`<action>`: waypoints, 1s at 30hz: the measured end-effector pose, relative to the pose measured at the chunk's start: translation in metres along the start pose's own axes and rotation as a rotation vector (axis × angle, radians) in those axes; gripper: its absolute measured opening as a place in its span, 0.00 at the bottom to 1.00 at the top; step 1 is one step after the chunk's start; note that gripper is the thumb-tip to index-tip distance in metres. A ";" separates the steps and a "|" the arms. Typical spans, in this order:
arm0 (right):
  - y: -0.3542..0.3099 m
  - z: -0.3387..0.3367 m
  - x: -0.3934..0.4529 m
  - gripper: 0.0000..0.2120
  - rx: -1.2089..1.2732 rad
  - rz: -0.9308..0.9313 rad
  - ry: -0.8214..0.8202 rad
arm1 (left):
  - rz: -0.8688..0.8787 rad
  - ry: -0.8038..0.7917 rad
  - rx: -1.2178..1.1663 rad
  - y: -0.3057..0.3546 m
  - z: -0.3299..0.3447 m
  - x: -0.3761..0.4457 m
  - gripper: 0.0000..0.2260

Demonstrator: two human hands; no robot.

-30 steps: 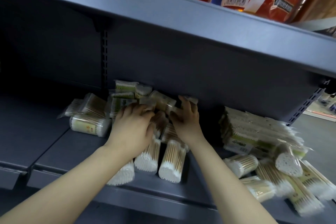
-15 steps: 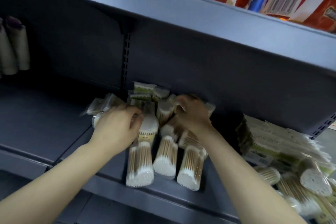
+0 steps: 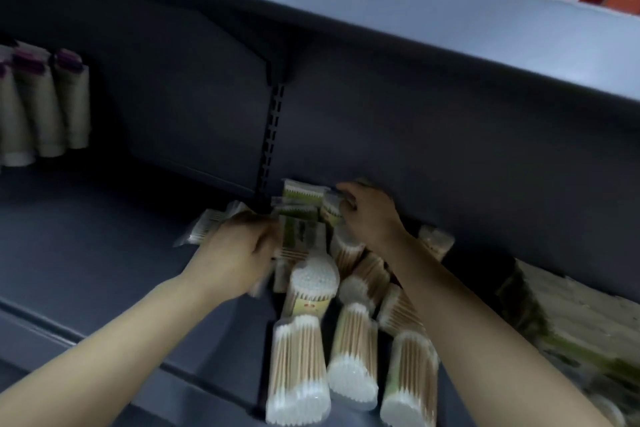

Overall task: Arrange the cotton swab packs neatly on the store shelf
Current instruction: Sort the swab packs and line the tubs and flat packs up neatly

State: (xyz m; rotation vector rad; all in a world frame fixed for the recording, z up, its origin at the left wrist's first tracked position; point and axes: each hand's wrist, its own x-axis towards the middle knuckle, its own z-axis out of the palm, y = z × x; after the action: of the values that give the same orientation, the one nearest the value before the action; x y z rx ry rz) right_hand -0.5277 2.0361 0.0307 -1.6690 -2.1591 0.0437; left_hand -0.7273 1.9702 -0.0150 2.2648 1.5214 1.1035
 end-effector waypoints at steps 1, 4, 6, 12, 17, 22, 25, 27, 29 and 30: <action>0.000 0.002 0.005 0.17 -0.027 -0.019 -0.001 | 0.006 -0.016 -0.022 -0.003 0.002 0.003 0.32; -0.003 0.008 0.019 0.18 -0.083 -0.070 -0.042 | 0.044 -0.068 0.024 -0.007 0.006 0.009 0.37; -0.007 0.012 0.026 0.19 -0.099 -0.105 -0.084 | 0.054 -0.068 0.081 -0.008 0.010 0.011 0.41; -0.018 0.022 0.041 0.19 -0.126 -0.152 -0.164 | 0.027 -0.202 0.080 -0.014 0.016 0.015 0.27; -0.023 0.025 0.044 0.19 -0.084 -0.154 -0.157 | 0.100 -0.065 0.197 -0.017 0.024 0.019 0.43; -0.023 0.025 0.045 0.17 -0.028 -0.153 -0.140 | 0.050 -0.098 0.219 -0.019 0.024 0.021 0.47; -0.022 0.026 0.047 0.22 -0.104 -0.179 -0.143 | 0.051 -0.114 0.228 -0.017 0.023 0.022 0.47; -0.023 0.027 0.049 0.23 -0.151 -0.190 -0.146 | 0.034 -0.126 0.220 -0.016 0.021 0.022 0.47; -0.023 0.029 0.050 0.20 -0.180 -0.199 -0.146 | 0.022 -0.135 0.223 -0.017 0.022 0.020 0.47; -0.023 0.029 0.050 0.18 -0.194 -0.202 -0.142 | 0.020 -0.131 0.223 -0.018 0.023 0.020 0.47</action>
State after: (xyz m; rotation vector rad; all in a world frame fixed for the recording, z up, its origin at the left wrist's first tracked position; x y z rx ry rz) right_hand -0.5688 2.0829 0.0249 -1.5807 -2.4984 -0.1113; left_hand -0.7207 2.0009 -0.0306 2.4459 1.6444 0.8068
